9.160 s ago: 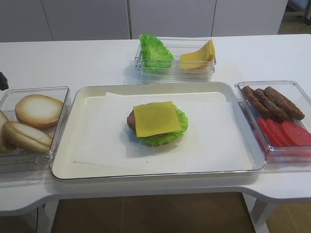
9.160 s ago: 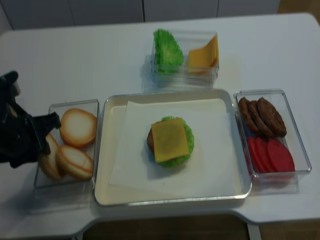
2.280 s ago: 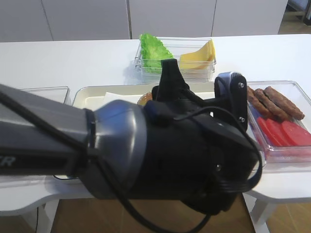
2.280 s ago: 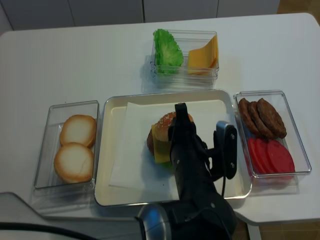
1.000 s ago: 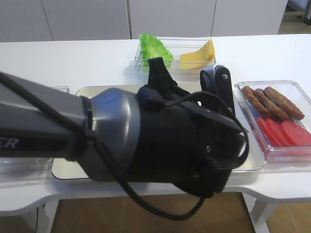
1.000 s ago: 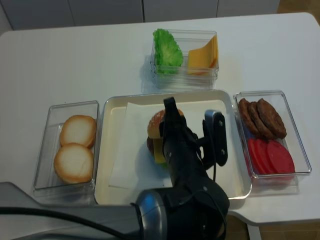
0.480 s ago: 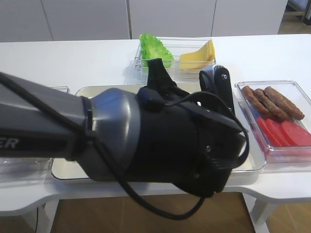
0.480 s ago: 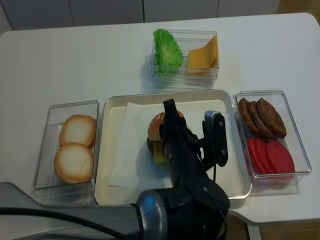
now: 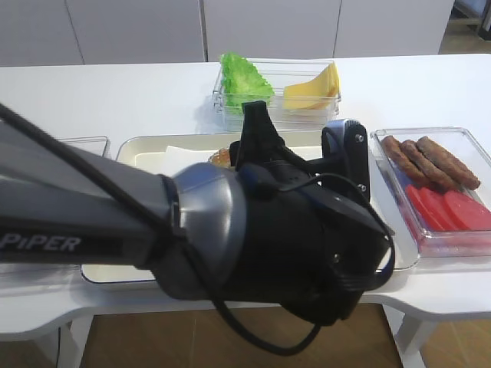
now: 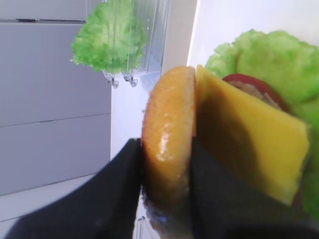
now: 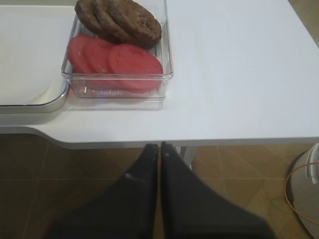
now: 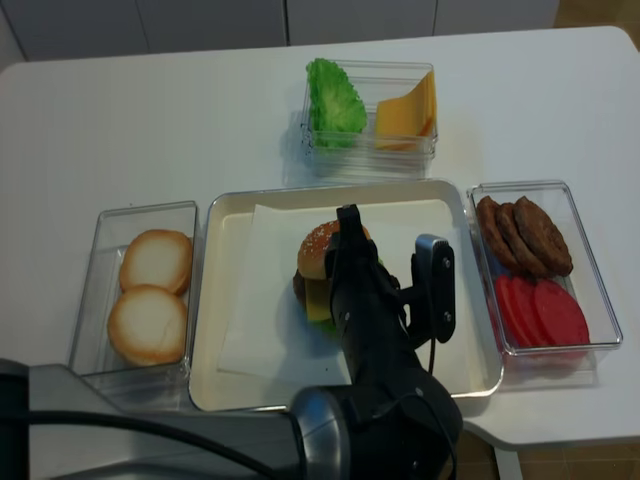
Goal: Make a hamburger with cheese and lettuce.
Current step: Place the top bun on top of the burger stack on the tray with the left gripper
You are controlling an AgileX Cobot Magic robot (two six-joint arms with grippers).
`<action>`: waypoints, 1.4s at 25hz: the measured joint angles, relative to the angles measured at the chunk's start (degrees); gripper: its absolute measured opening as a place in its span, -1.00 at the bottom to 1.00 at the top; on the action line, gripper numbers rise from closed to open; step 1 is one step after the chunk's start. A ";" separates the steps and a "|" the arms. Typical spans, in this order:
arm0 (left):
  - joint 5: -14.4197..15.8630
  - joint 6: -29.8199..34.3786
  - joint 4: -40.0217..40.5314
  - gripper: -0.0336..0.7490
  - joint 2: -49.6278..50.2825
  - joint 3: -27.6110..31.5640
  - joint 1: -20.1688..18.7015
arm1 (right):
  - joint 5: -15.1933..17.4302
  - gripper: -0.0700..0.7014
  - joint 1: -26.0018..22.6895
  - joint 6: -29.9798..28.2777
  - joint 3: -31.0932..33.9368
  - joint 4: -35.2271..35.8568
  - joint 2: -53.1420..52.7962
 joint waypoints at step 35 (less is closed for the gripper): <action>-0.29 1.76 -6.11 0.30 -3.97 0.00 -1.92 | 0.00 -0.60 0.00 -0.65 0.00 0.00 0.00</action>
